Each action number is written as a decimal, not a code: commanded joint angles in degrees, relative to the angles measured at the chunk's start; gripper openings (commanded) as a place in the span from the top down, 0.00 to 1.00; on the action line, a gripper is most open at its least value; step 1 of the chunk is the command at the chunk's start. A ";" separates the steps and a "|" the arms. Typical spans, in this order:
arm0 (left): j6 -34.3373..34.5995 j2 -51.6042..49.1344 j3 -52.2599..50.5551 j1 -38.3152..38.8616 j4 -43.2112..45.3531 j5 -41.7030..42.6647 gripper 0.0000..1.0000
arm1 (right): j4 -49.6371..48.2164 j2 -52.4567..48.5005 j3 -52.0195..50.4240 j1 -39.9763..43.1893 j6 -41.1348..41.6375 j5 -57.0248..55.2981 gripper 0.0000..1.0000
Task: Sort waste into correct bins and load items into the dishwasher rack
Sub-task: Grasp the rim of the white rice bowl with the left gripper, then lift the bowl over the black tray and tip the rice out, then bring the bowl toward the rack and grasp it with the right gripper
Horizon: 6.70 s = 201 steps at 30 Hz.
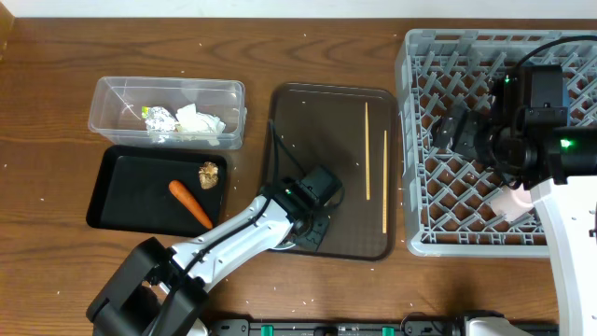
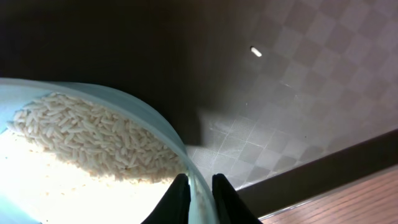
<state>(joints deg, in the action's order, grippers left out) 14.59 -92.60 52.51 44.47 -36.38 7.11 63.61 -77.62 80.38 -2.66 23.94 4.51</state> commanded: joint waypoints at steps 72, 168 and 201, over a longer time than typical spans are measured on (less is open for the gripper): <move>-17.49 32.50 -9.25 -77.31 5.88 68.65 0.94 | 2.01 -0.33 -0.04 0.35 -1.75 0.20 0.01; -14.16 9.49 -19.41 -85.74 45.53 82.95 0.94 | 3.26 -0.28 -0.04 0.35 -1.75 0.24 0.01; 14.62 23.02 -19.21 -35.06 65.31 49.57 0.94 | 1.88 -0.26 -0.02 0.68 -1.73 0.20 0.02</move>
<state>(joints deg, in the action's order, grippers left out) 25.06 -68.23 33.12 3.84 27.68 69.28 65.69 -77.62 80.38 -2.63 23.00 4.67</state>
